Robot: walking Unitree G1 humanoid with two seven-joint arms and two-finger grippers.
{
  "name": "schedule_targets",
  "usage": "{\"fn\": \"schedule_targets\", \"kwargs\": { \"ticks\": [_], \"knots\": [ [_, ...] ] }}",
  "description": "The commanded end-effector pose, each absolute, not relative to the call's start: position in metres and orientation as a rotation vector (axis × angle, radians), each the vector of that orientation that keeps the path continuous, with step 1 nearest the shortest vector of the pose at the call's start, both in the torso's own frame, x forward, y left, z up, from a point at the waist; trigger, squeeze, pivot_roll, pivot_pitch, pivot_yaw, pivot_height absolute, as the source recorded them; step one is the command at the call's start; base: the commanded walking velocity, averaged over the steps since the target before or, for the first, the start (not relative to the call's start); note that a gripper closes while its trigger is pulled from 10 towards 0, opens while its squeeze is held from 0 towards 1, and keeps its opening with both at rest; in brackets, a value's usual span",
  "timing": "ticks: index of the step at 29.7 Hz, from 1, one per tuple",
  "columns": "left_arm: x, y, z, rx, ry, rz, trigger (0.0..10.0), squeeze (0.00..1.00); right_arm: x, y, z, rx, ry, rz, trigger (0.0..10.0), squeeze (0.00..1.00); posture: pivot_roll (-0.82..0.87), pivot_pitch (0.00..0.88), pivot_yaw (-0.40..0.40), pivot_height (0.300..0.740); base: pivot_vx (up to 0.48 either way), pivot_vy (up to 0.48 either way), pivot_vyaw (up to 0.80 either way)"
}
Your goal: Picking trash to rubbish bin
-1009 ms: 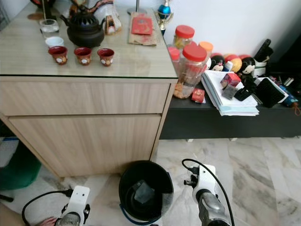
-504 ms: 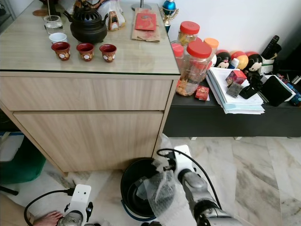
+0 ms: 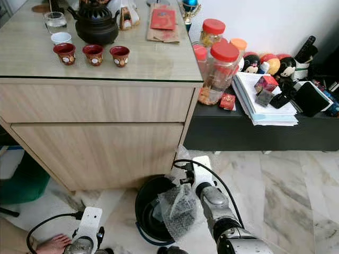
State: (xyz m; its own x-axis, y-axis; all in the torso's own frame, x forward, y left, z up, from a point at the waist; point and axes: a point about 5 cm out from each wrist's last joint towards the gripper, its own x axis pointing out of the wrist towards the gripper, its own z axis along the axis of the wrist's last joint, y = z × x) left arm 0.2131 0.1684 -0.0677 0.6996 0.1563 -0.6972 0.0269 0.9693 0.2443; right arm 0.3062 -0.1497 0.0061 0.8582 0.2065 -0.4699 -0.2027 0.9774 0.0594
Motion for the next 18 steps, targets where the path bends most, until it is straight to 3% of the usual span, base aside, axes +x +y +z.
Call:
{"fn": "schedule_targets", "kwargs": {
  "ticks": [1, 18],
  "knots": [
    [0.2073, 0.1646, -0.0714, 0.229, 0.813, 0.070, 10.0, 0.00, 0.3063, -0.1586, 0.0066, 0.019, 0.492, 0.181, 10.0, 1.00, 0.05, 0.178, -0.153, 0.740, 0.000, 0.000, 0.00],
    [0.2072, 0.1626, -0.0715, 0.227, 0.812, 0.065, 10.0, 0.00, 0.3082, -0.1618, 0.0091, 0.037, 0.476, 0.164, 10.0, 1.00, 0.04, 0.177, -0.156, 0.740, 0.000, 0.000, 0.00]
  ]
}}
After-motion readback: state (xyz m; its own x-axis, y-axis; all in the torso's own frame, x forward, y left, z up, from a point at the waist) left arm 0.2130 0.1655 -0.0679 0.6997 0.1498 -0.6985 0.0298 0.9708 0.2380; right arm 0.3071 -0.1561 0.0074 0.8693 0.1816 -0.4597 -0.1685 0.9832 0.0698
